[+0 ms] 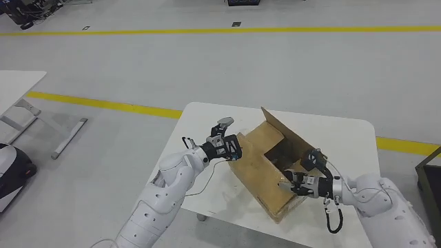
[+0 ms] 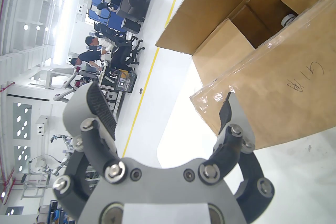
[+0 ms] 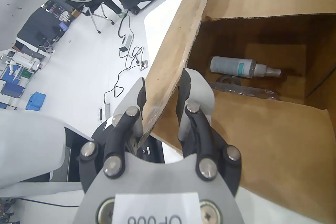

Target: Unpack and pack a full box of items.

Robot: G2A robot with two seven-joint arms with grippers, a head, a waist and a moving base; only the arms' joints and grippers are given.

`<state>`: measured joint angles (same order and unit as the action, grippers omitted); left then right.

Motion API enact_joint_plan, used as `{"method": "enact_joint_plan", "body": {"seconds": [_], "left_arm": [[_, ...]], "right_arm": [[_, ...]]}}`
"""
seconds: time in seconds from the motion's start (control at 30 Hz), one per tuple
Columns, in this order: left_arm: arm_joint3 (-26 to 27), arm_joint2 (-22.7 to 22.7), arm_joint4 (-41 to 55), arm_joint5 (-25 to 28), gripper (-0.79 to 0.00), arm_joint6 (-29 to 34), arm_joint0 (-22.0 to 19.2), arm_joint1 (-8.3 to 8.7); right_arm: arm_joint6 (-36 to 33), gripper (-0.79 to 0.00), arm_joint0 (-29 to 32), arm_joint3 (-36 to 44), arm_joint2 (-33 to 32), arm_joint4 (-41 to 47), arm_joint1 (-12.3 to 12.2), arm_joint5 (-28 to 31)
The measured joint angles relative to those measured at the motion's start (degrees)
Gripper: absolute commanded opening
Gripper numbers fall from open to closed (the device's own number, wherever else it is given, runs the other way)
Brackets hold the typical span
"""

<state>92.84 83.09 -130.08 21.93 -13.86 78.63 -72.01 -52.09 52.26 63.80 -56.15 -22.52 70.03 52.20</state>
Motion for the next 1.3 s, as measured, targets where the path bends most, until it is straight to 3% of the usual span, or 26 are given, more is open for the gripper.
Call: {"method": "enact_joint_plan", "body": {"seconds": [0.1,0.27,0.33,0.37,0.57,0.77,1.0,1.3], "left_arm": [[0.00,0.00,0.00,0.00,0.000,0.00,0.00,0.00],[0.00,0.00,0.00,0.00,0.000,0.00,0.00,0.00],[0.00,0.00,0.00,0.00,0.000,0.00,0.00,0.00],[0.00,0.00,0.00,0.00,0.000,0.00,0.00,0.00],[0.00,0.00,0.00,0.00,0.000,0.00,0.00,0.00],[0.00,0.00,0.00,0.00,0.000,0.00,0.00,0.00],[0.00,0.00,0.00,0.00,0.000,0.00,0.00,0.00],[0.00,0.00,0.00,0.00,0.000,0.00,0.00,0.00]], "right_arm": [[-0.64,-0.409,-1.31,-0.37,2.42,1.55,-0.28,-0.64],[-1.41,-0.456,-3.65,-1.78,6.23,4.02,-0.47,-1.41],[-1.58,-0.711,-4.57,-2.53,7.62,4.86,-0.44,-1.58],[-1.76,-0.785,-4.98,-2.86,8.19,5.10,-0.41,-1.76],[-1.74,-0.785,-7.47,-3.29,10.46,2.66,-0.38,-1.76],[-1.24,-0.785,-8.82,-0.32,9.25,-6.11,-1.49,-1.64],[-0.31,-0.785,-7.48,8.72,5.35,-20.36,-4.21,-0.31],[3.81,-0.785,-0.76,22.50,-1.62,-34.19,-7.77,3.48]]}}
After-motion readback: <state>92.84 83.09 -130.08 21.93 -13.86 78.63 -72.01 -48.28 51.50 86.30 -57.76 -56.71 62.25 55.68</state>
